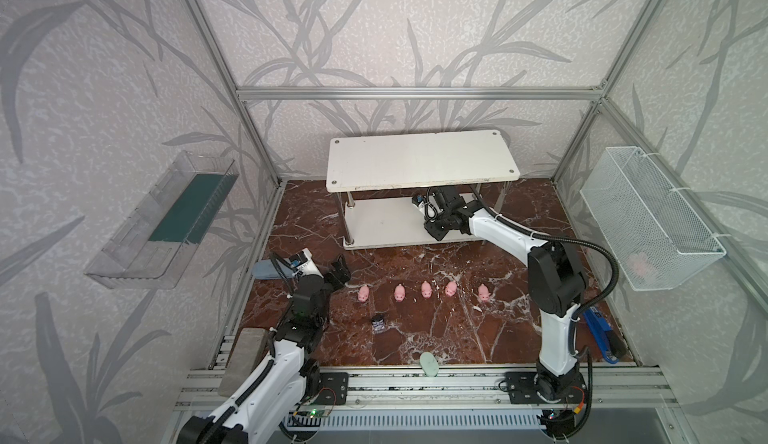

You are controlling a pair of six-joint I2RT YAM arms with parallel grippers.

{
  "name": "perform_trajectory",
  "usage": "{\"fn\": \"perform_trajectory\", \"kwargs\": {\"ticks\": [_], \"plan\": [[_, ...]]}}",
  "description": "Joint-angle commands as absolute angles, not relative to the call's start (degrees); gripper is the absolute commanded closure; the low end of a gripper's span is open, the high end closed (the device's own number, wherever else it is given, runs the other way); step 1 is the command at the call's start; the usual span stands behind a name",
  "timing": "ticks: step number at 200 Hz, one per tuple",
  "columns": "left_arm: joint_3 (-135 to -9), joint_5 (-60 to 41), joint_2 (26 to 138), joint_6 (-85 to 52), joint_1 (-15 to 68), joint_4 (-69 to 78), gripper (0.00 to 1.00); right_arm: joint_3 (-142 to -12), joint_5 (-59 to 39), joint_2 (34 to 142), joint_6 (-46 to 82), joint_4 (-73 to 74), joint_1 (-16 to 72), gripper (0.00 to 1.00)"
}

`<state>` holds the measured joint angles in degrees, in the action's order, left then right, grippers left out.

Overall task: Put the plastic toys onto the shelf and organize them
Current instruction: 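Lower the black figure onto the lower shelf beside the purple cat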

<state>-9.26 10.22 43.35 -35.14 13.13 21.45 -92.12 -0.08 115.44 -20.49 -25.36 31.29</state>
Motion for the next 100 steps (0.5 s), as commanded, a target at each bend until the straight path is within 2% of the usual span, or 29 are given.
{"fn": "perform_trajectory", "kwargs": {"ticks": [1,100], "plan": [[-8.5,11.3,43.5,-35.7,13.2,22.4,0.07,-93.1,0.2,116.2,-19.8,-26.9,30.7,0.71],[-8.5,11.3,43.1,-35.6,13.2,22.2,0.07,-92.4,0.1,115.7,-19.2,-26.2,30.3,0.61]]}}
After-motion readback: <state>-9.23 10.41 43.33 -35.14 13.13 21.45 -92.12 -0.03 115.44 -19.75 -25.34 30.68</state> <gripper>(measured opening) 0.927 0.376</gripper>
